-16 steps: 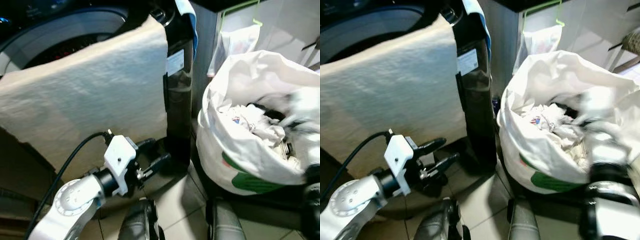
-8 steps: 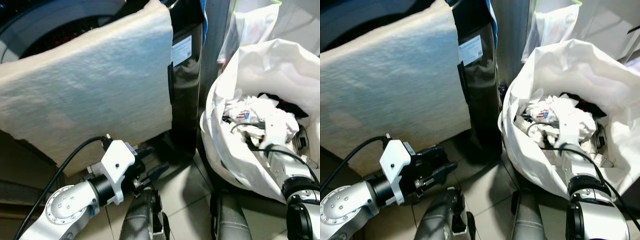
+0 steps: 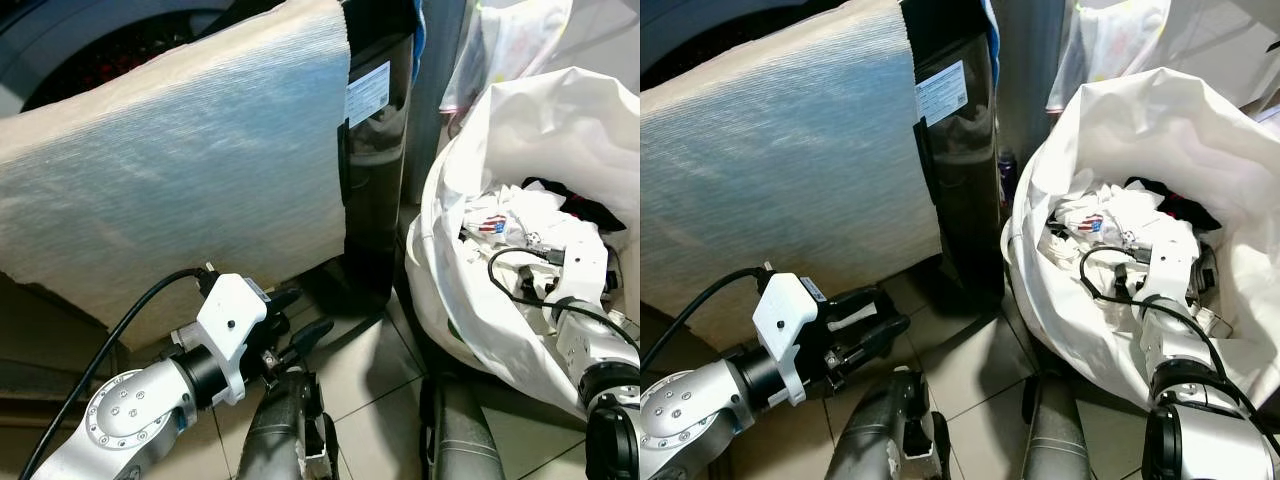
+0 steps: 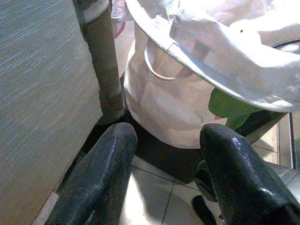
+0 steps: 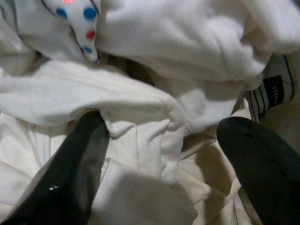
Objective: Clothes washing
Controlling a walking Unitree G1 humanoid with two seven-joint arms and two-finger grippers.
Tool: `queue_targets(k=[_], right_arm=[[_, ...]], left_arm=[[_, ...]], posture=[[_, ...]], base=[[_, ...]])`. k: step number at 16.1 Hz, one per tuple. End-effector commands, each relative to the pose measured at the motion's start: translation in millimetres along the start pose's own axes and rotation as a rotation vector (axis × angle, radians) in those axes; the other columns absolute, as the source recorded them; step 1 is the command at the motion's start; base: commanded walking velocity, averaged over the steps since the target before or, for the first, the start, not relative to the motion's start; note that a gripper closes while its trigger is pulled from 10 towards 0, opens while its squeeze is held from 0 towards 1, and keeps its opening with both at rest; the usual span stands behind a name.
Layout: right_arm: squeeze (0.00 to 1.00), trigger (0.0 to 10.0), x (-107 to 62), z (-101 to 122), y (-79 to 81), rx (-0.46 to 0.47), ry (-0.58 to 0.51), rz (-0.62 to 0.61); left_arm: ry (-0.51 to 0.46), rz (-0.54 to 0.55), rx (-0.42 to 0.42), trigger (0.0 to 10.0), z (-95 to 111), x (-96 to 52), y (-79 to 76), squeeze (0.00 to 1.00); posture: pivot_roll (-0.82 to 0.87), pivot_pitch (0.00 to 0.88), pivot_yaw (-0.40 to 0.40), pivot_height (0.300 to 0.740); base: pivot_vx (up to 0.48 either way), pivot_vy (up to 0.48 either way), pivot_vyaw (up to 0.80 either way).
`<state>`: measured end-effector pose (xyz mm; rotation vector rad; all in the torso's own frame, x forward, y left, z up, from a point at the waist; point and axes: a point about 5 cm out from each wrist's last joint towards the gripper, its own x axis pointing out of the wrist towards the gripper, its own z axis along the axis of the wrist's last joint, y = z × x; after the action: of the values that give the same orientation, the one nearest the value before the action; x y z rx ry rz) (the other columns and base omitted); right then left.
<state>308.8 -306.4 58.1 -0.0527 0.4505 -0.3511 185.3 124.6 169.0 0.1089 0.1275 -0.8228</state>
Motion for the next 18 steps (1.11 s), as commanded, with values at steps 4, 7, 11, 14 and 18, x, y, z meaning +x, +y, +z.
queue_targets(k=[4, 7, 11, 14, 18], right_arm=[[0.0, 0.0, -4.3, -23.4, 9.7, -0.025, 0.045, 0.023], [0.0, 0.0, -4.7, -24.2, 9.9, -0.021, 0.041, 0.021], [0.0, 0.0, -3.6, -18.2, 7.3, -0.018, 0.017, 0.016], [0.0, 0.0, -3.6, -17.0, 4.7, -0.012, 0.011, 0.011], [0.0, 0.0, -3.9, -17.0, 1.1, -0.005, 0.007, 0.001]], left_arm=[[0.031, 0.008, 0.026, 10.0, 1.3, -4.3, 0.1, 0.0], [0.031, 0.008, 0.028, 10.0, 1.2, -3.8, -0.2, 0.0], [0.026, 0.003, 0.027, 10.0, 2.3, -2.0, 1.2, 0.0], [0.025, 0.001, 0.028, 10.0, 2.1, -0.4, 1.8, 0.0], [0.023, 0.0, 0.028, 10.0, 2.3, 0.9, 1.9, 0.0]], posture=[[0.18, 0.26, 0.189, 0.641], [0.18, 0.252, 0.188, 0.641], [0.18, 0.248, 0.189, 0.641], [0.17, 0.247, 0.19, 0.641], [0.17, 0.245, 0.192, 0.641]], base=[[0.0, 0.0, 0.0], [0.0, 0.0, 0.0], [0.0, 0.0, 0.0], [0.0, 0.0, 0.0], [0.0, 0.0, 0.0]])
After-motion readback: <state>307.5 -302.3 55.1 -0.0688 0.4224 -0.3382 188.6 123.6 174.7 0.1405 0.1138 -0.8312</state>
